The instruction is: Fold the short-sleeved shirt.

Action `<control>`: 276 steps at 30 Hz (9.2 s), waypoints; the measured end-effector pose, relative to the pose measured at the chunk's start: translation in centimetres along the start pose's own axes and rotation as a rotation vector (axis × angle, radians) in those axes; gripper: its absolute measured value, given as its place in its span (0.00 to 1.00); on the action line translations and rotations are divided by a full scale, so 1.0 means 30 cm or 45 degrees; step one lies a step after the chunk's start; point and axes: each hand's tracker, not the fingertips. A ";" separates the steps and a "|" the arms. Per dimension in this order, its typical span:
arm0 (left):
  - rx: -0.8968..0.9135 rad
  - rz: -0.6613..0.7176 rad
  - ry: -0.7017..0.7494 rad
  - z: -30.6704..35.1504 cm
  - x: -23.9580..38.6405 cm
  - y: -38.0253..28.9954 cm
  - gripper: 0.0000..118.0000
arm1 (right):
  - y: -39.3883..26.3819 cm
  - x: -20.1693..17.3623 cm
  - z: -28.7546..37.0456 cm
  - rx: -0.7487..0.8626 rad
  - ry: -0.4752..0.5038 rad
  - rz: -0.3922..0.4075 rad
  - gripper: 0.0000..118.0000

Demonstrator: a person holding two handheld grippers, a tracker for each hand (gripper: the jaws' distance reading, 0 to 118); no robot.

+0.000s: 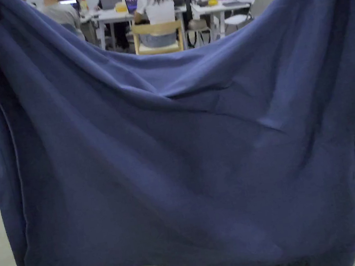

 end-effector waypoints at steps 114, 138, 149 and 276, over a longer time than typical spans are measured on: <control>-1.570 0.166 0.207 0.338 -0.072 -1.457 0.79 | -1.214 -0.030 0.623 -1.545 -0.058 -0.113 0.02; -1.445 0.237 0.035 0.238 -0.041 -1.403 0.05 | -1.384 0.086 0.597 -1.678 -0.146 -0.182 1.00; -1.468 0.302 0.071 0.241 -0.043 -1.396 0.05 | -1.440 0.068 0.551 -1.605 -0.057 -0.220 0.06; -0.787 0.515 0.082 0.410 -0.192 -1.130 0.14 | -1.196 -0.012 0.476 -1.293 0.134 -0.141 0.14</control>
